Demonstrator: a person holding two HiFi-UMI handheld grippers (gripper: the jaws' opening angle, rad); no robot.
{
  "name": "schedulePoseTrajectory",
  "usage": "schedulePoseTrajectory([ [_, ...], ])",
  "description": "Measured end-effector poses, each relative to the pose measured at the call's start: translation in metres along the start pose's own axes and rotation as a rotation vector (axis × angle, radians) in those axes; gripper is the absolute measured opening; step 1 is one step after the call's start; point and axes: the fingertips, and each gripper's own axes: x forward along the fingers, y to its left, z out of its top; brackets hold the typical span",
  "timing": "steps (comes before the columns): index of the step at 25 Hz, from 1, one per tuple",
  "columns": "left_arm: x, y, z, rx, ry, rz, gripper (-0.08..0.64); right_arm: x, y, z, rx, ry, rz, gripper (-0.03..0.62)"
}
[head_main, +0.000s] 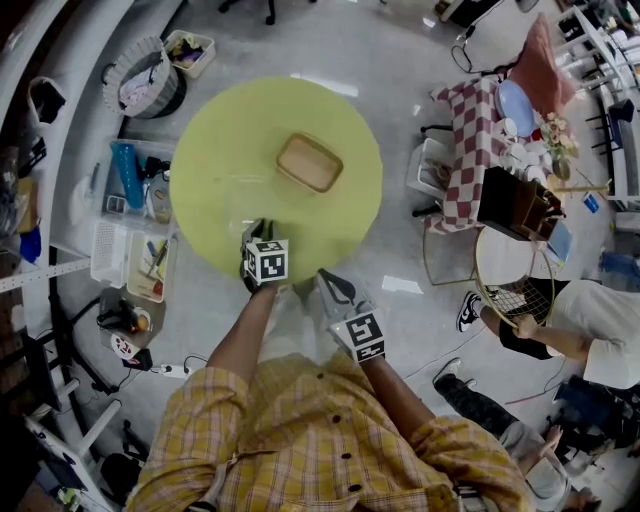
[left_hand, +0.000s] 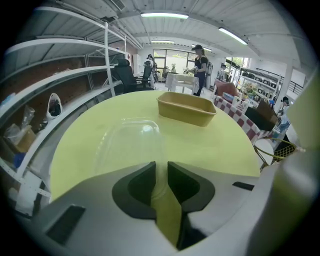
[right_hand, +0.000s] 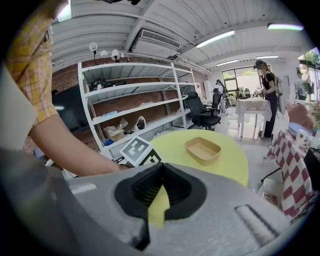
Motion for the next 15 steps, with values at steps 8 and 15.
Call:
schedulePoseTrajectory([
  [8, -0.0002, -0.0008, 0.0, -0.039, 0.015, -0.007, 0.055, -0.0045, -0.0013, -0.0017, -0.004, -0.003, -0.01, -0.003],
  [15, -0.0075, 0.0037, 0.0013, -0.082, 0.021, -0.018, 0.051, -0.0075, -0.0021, -0.0007, -0.001, -0.006, -0.011, -0.003],
])
